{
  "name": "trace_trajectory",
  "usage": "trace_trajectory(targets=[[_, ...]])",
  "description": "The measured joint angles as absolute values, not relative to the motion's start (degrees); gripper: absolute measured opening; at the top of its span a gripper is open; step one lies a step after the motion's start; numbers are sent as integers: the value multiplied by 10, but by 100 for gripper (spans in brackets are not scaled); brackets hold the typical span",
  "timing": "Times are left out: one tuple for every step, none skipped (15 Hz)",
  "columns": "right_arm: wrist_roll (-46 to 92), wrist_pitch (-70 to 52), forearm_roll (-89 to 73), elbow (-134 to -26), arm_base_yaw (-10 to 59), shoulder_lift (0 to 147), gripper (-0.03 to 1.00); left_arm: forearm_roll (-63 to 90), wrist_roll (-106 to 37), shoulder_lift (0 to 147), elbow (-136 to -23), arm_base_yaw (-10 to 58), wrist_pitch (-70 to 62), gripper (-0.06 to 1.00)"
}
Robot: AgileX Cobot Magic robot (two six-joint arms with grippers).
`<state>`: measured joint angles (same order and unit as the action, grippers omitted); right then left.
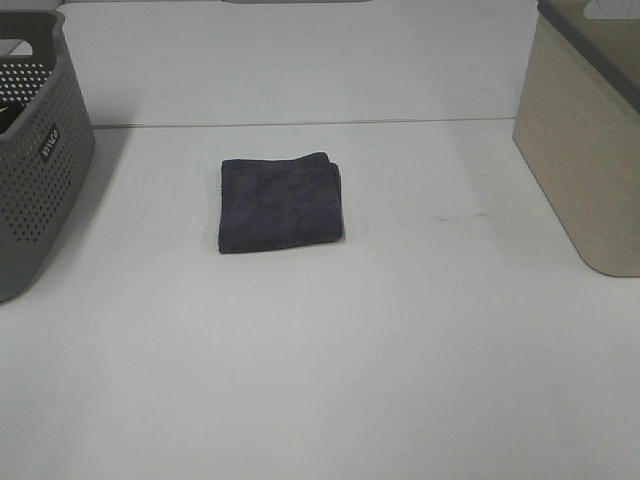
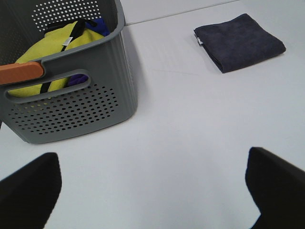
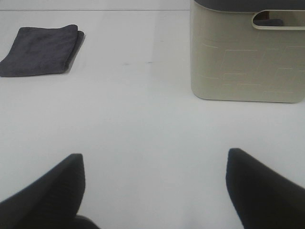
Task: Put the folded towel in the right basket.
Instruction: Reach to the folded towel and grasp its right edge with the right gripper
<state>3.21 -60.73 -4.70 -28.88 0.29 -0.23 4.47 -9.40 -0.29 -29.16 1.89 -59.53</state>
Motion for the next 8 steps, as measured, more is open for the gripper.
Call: trace_trajectory(targets=[[32,-607,-47,-289,3,-2,76,45,-94,-3,-292,19,-595,99],[32,-607,-47,-289,3,-2,76,45,-94,-3,-292,19,-595,99],[32,-607,-47,-289,3,-2,76,45,-94,-3,-292,19,-595,99],[32,-607,-47,-289,3,-2,76,45,-94,-3,-292,19,-595,99],[32,-607,-47,-289,3,-2,76,45,-94,-3,-292,19,-595,99],[32,-607,-47,-289,3,-2,76,45,-94,-3,-292,19,-595,99],[32,-607,-47,-289,3,-2,76,45,-94,-3,-292,19,-595,99],[32,-607,-47,-289,3,-2,76,45,-94,-3,-292,19,-595,99]])
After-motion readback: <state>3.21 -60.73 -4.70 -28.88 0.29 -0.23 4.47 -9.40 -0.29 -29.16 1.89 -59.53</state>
